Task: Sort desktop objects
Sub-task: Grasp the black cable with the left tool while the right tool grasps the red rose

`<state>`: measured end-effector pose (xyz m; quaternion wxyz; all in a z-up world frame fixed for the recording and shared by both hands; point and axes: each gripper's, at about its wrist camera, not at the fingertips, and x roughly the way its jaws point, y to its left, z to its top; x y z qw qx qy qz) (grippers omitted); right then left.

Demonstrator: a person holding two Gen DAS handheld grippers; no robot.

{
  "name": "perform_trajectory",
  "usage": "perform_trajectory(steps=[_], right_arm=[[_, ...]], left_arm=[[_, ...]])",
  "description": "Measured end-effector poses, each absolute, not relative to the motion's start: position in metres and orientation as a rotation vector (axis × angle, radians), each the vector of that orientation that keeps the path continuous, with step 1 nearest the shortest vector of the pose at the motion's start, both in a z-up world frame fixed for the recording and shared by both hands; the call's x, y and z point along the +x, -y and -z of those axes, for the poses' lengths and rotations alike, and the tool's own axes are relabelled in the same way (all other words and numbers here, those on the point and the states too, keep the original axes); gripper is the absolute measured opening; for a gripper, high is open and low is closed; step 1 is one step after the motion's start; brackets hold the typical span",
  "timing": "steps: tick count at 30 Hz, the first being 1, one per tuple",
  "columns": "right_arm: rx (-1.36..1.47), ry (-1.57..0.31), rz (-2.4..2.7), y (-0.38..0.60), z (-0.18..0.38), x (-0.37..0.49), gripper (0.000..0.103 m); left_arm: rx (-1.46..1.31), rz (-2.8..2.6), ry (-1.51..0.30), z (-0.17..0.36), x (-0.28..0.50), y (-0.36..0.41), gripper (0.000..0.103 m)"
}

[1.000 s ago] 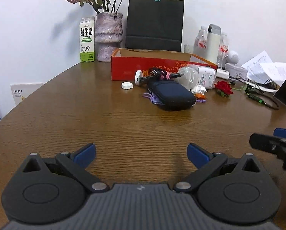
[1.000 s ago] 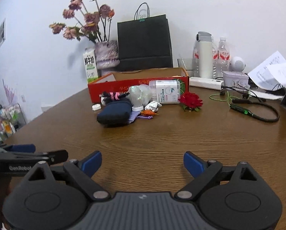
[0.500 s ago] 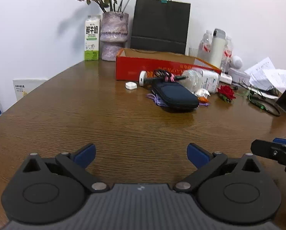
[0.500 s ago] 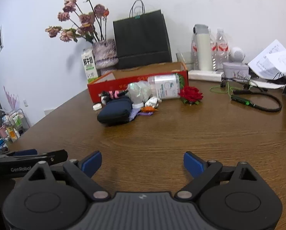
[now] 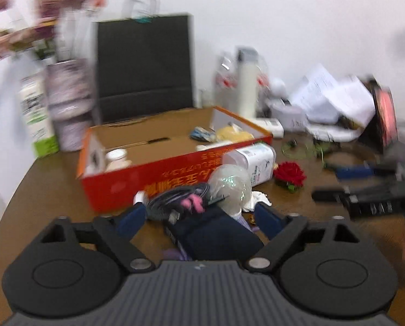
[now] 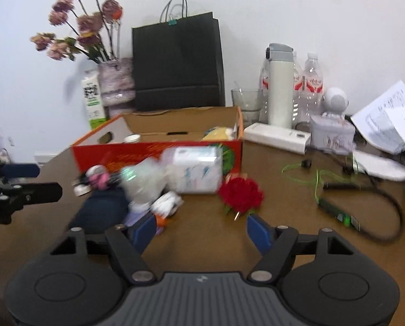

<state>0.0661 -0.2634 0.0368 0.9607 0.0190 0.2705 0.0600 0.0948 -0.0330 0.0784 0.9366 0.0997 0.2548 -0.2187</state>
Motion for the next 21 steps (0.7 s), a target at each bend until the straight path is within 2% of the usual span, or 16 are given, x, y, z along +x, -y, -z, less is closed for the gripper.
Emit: perform_trajectory(steps=[3,5,8,10,11,12,14,15,21], right_arm=[[0.054,-0.564,-0.107,0.273,-0.032,0.091,0.07],[0.051,-0.587,-0.084,0.278,-0.027,0.107,0.07],[0.049,-0.646,-0.06,0.285,-0.017,0.127,0.07],[0.076,-0.659,-0.061,0.289,-0.012,0.137,0.07],[0.082,-0.665,-0.057,0.29,-0.01,0.141,0.068],[0.085,-0.67,-0.058,0.29,-0.009,0.145,0.064],[0.105,-0.679,-0.067,0.291,-0.007,0.154,0.055],[0.12,-0.687,-0.07,0.292,-0.005,0.158,0.047],[0.127,-0.666,-0.065,0.29,-0.003,0.152,0.034]], left_arm=[[0.297,0.488,-0.578,-0.069,0.129,0.047,0.064],[0.342,0.546,-0.627,-0.061,0.15,0.052,0.064],[0.366,0.581,-0.711,-0.044,0.178,0.056,0.057],[0.344,0.64,-0.725,-0.043,0.183,0.054,0.044],[0.335,0.669,-0.733,-0.045,0.184,0.054,0.031],[0.341,0.661,-0.729,-0.047,0.182,0.054,0.027],[0.374,0.625,-0.702,-0.051,0.176,0.059,0.026],[0.379,0.615,-0.693,-0.052,0.17,0.06,0.026],[0.303,0.511,-0.608,-0.082,0.146,0.051,0.023]])
